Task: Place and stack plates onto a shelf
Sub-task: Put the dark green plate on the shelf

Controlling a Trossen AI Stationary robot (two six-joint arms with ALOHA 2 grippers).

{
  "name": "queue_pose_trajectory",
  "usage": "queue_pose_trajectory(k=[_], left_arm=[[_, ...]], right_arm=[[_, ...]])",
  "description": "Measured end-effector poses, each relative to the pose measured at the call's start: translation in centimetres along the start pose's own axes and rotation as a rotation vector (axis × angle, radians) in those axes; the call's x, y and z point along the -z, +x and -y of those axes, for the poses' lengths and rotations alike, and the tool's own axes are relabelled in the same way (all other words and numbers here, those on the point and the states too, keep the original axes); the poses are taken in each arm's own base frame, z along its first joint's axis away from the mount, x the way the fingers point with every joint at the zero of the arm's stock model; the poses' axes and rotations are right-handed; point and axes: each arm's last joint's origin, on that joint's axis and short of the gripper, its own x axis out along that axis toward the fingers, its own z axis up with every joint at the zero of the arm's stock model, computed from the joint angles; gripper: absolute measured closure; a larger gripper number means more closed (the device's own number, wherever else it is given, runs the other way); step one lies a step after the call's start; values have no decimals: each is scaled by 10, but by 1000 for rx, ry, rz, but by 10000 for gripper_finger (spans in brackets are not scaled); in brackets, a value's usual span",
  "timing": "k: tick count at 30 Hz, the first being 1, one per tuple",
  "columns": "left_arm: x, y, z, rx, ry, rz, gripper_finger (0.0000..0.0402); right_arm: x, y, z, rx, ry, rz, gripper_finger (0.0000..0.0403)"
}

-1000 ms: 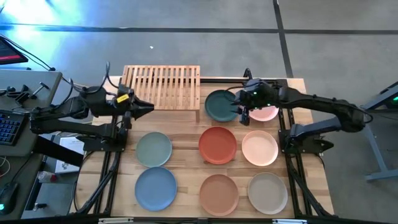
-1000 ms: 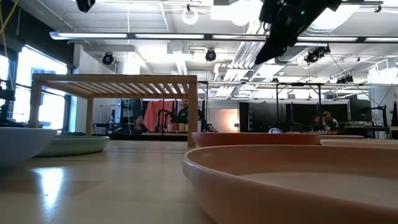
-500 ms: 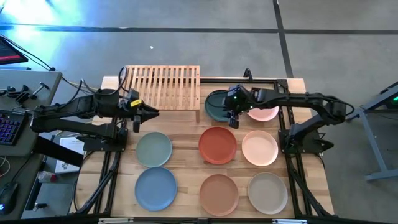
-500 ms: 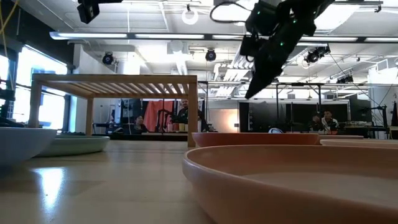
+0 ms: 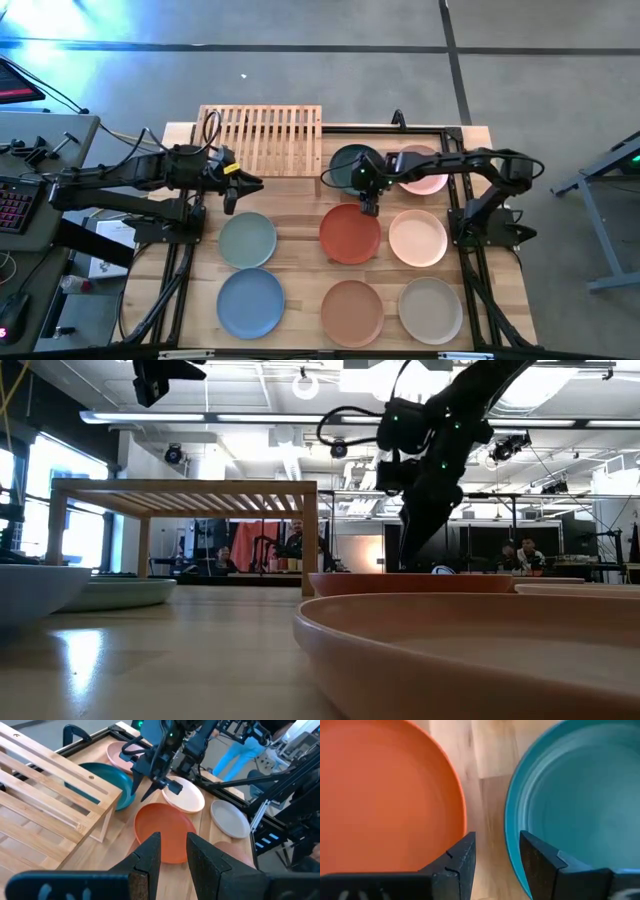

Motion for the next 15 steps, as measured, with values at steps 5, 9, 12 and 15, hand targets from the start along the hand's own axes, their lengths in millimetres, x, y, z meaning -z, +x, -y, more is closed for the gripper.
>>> queue_pose_trajectory(k=[5, 9, 12, 15], left_arm=[[0, 0, 0, 1, 0, 2, 319], [0, 0, 0, -3, 0, 3, 319], [0, 0, 0, -8, 0, 5, 319], [0, 0, 0, -8, 0, 6, 319]], right_arm=[[1, 4, 1, 41, -1, -20, 272], [1, 4, 2, 58, 0, -22, 272], [1, 4, 2, 60, 0, -23, 272], [1, 4, 2, 60, -5, -24, 272]])
